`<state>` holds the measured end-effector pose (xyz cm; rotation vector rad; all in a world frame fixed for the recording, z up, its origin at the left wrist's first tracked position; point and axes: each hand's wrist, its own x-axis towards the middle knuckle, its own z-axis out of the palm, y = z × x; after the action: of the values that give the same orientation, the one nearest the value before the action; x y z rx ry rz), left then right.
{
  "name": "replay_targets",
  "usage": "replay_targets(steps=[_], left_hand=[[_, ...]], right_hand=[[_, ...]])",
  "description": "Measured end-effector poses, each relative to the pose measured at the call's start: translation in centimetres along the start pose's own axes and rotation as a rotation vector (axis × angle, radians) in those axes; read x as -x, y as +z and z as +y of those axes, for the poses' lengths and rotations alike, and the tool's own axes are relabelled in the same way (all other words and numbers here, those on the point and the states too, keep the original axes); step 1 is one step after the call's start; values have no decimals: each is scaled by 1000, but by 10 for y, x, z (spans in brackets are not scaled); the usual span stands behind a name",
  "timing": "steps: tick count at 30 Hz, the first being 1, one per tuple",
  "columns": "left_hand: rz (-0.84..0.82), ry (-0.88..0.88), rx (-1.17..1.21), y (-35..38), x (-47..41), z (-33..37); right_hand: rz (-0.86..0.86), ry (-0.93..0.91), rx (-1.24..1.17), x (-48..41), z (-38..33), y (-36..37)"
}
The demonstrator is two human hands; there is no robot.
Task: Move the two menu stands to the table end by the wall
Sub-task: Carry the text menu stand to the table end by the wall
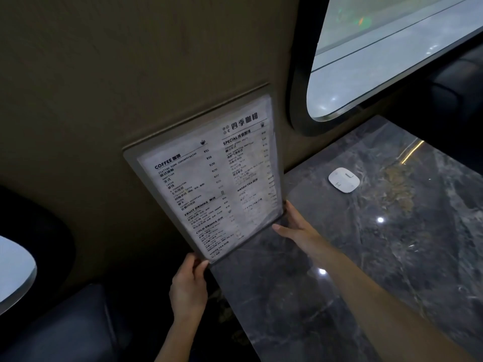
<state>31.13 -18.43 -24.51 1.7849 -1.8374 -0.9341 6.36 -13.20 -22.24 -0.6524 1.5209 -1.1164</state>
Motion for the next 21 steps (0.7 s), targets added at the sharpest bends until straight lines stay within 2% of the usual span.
replay_targets(steps=[6, 10, 13, 18, 21], left_hand=[[-8, -15, -28, 0, 0, 2], [-79, -44, -143, -8, -3, 4], [-132, -69, -297, -18, -2, 9], [-86, 111, -304, -22, 24, 30], [-148, 239, -258, -9, 41, 54]], right_hand=[[17, 3, 178, 8, 0, -1], [175, -45, 476, 22, 8, -4], [206, -14, 694, 33, 16, -11], [311, -100, 928, 63, 22, -28], [382, -101, 978, 84, 25, -42]])
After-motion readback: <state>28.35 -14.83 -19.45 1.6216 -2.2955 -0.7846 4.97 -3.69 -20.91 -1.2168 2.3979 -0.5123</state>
